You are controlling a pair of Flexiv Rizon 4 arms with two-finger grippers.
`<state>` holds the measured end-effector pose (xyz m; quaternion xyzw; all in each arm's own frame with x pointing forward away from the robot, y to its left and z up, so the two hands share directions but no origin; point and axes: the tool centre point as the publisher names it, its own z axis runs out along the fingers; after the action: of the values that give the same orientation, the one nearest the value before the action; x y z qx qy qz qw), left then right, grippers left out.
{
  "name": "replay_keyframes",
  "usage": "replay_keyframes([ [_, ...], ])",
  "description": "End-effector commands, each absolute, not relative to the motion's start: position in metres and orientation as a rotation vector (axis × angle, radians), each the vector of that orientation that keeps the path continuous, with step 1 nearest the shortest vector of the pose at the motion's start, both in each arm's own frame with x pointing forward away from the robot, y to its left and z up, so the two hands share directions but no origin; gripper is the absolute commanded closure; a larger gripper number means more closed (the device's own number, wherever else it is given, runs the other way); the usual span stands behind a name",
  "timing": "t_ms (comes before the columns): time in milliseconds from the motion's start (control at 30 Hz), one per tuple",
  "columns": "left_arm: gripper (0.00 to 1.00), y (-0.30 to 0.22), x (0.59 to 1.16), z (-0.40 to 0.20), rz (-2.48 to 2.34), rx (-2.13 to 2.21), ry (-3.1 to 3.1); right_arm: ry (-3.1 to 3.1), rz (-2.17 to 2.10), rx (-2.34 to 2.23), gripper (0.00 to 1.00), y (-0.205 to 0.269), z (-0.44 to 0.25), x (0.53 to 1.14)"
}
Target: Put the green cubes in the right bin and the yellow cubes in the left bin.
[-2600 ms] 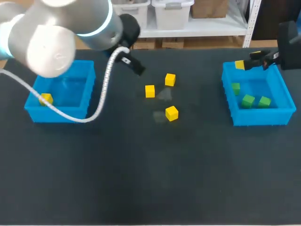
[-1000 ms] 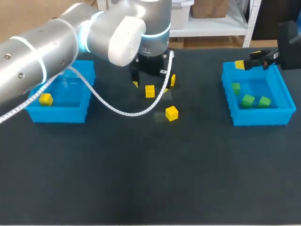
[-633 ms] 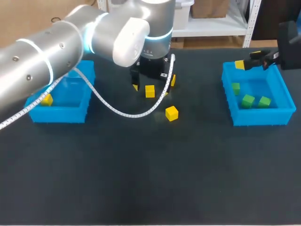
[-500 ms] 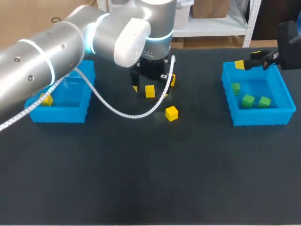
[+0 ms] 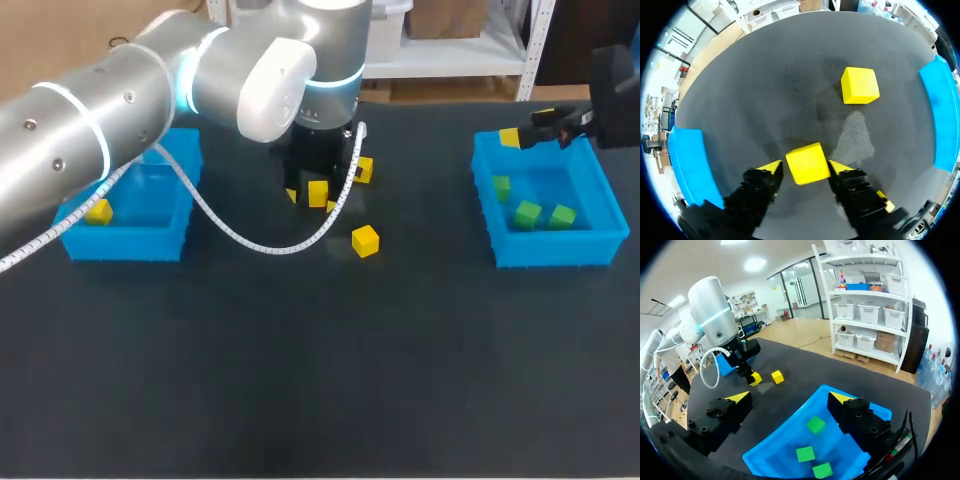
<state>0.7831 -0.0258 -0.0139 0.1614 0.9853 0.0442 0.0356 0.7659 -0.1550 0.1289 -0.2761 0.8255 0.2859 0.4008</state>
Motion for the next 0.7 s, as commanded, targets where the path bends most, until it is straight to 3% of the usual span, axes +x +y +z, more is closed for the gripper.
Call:
replay_keyframes([
  [33,1.0,-0.021,0.777,-0.01,0.116,0.503,3.009,2.086,0.724,-0.699,0.0,-0.156,0.129,0.765],
  [300,1.0,-0.017,0.775,0.01,0.059,0.49,2.955,2.086,0.724,-0.699,0.0,-0.156,0.129,0.765],
  [467,1.0,-0.005,0.77,0.055,0.04,0.524,2.812,2.086,0.724,-0.699,0.0,-0.156,0.129,0.765],
  [700,1.0,0.073,0.783,0.122,0.155,0.326,2.635,2.086,0.724,-0.699,0.0,-0.156,0.129,0.765],
])
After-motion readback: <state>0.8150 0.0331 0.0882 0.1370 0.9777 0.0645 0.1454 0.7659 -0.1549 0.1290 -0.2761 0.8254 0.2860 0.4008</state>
